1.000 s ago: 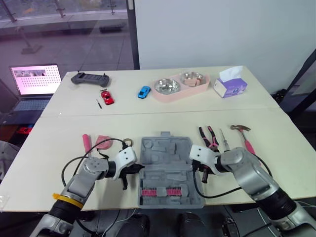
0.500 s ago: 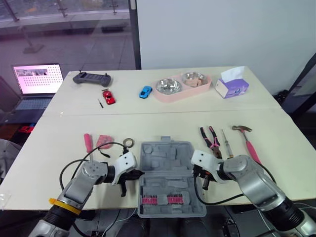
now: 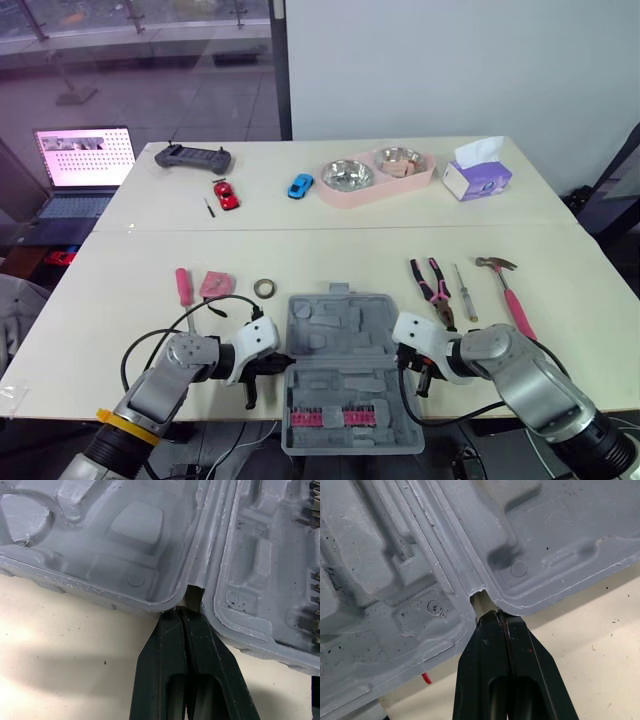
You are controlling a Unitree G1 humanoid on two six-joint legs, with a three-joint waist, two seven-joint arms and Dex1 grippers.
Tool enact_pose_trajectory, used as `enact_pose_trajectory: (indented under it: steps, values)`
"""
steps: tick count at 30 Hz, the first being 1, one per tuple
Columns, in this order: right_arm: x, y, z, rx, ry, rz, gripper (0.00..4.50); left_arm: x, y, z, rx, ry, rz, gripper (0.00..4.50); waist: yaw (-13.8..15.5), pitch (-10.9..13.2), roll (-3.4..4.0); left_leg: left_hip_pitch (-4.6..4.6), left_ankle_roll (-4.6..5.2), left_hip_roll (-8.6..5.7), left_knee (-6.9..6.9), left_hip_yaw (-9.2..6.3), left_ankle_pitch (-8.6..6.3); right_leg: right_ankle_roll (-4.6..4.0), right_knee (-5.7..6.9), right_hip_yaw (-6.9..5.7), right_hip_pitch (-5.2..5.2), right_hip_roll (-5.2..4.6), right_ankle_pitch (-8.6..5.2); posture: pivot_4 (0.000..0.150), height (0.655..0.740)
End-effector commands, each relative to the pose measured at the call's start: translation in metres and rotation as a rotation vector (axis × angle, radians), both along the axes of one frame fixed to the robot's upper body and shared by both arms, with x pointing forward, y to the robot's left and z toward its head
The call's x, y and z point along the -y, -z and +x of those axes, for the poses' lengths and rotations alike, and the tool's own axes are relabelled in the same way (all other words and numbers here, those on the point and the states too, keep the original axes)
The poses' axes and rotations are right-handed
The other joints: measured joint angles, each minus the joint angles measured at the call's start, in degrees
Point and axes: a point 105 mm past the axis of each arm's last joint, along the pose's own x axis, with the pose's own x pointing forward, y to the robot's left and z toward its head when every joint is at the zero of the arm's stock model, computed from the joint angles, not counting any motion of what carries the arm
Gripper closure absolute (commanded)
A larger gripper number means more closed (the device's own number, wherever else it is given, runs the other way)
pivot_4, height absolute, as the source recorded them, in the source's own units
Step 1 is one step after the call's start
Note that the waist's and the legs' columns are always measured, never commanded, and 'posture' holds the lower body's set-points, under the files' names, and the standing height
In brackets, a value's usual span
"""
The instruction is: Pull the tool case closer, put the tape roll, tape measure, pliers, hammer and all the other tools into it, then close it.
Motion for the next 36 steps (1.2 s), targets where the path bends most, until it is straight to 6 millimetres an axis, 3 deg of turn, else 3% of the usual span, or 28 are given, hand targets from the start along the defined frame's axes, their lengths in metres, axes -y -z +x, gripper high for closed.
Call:
enact_pose_trajectory:
  steps: [1, 8, 16, 19, 23, 28, 34, 36]
  values:
    - [-0.002, -0.008, 0.000, 0.027, -0.018, 0.010, 4.50, 0.005, 0.007, -0.009, -0.040, 0.035, -0.004, 4.45, 0.01, 0.00, 0.00, 0.00, 0.00, 0.00, 0.00, 0.00, 0.00, 0.00, 0.00, 0.00, 0.00, 0.00, 0.00, 0.150, 0.7400]
    - [0.001, -0.007, -0.002, 0.020, -0.013, 0.003, 4.50, 0.001, 0.007, -0.008, -0.036, 0.028, 0.005, 4.45, 0.01, 0.00, 0.00, 0.00, 0.01, 0.00, 0.00, 0.00, 0.00, 0.01, -0.01, 0.00, 0.00, -0.01, 0.00, 0.150, 0.7400]
    - [0.032, -0.026, 0.003, 0.087, 0.069, 0.007, 4.50, -0.025, -0.004, 0.004, 0.009, -0.038, 0.044, 4.45, -0.18, 0.03, -0.03, -0.02, 0.01, 0.01, 0.00, 0.00, -0.01, 0.01, -0.02, -0.01, -0.01, -0.01, -0.01, 0.150, 0.7400]
    - [0.041, -0.053, 0.000, 0.184, 0.108, 0.137, 4.50, -0.056, -0.025, 0.011, 0.046, -0.139, 0.041, 4.45, -0.16, 0.05, -0.03, -0.02, 0.00, 0.11, -0.03, 0.00, -0.01, -0.01, -0.01, 0.01, -0.07, 0.06, -0.01, 0.150, 0.7400]
    - [0.055, -0.074, -0.021, 0.254, 0.123, 0.252, 4.50, -0.086, -0.049, 0.002, 0.060, -0.203, 0.015, 4.45, 0.08, 0.08, 0.01, -0.07, 0.00, 0.22, -0.10, -0.01, -0.02, -0.05, -0.04, 0.01, -0.12, 0.23, -0.03, 0.150, 0.7400]
    - [0.096, -0.091, -0.050, 0.307, 0.283, 0.342, 4.50, -0.128, -0.082, -0.019, 0.079, -0.324, -0.085, 4.45, 0.16, 0.13, 0.04, -0.07, 0.02, 0.17, -0.05, 0.02, -0.07, -0.05, -0.23, 0.04, 0.02, 0.09, -0.03, 0.150, 0.7400]
    - [0.151, -0.117, -0.081, 0.409, 0.525, 0.473, 4.50, -0.222, -0.107, -0.022, 0.159, -0.714, -0.114, 4.45, 0.00, 0.18, 0.10, 0.01, -0.13, 0.43, -0.06, 0.07, -0.17, -0.10, -0.21, 0.06, 0.06, 0.26, -0.28, 0.150, 0.7400]
    - [0.170, -0.118, -0.090, 0.433, 0.597, 0.472, 3.98, -0.251, -0.104, -0.028, 0.177, -0.803, -0.070, 3.92, -0.11, 0.18, 0.09, 0.01, -0.15, 0.48, -0.07, 0.13, -0.18, -0.21, -0.22, 0.10, 0.05, 0.28, -0.36, 0.150, 0.7400]
